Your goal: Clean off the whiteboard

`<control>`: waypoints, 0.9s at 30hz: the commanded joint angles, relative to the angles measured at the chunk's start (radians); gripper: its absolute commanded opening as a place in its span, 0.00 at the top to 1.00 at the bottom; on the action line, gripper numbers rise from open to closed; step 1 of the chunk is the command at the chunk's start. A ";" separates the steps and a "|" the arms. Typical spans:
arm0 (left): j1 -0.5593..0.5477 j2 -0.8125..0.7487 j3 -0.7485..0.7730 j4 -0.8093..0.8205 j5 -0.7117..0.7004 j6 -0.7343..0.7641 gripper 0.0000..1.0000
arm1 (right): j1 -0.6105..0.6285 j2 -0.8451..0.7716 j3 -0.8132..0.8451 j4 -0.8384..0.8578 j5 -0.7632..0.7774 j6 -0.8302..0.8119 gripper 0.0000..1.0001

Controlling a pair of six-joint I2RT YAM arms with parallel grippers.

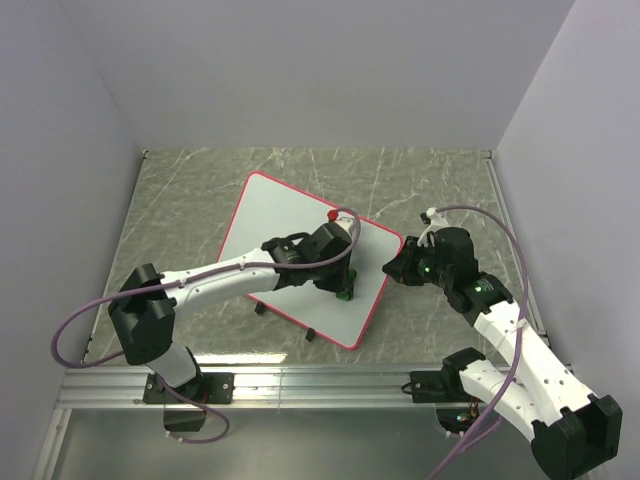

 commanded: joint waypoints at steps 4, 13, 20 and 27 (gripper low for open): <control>0.050 0.019 0.006 -0.012 -0.052 0.007 1.00 | 0.049 -0.004 0.008 0.054 -0.111 -0.045 1.00; 0.342 -0.107 -0.031 -0.071 -0.100 0.116 1.00 | 0.047 -0.016 0.003 0.051 -0.114 -0.045 1.00; 0.507 -0.106 -0.015 -0.091 -0.107 0.197 1.00 | 0.051 -0.019 0.009 0.047 -0.105 -0.048 1.00; 0.514 -0.096 -0.072 -0.041 -0.032 0.174 1.00 | 0.051 -0.012 0.014 0.039 -0.101 -0.051 1.00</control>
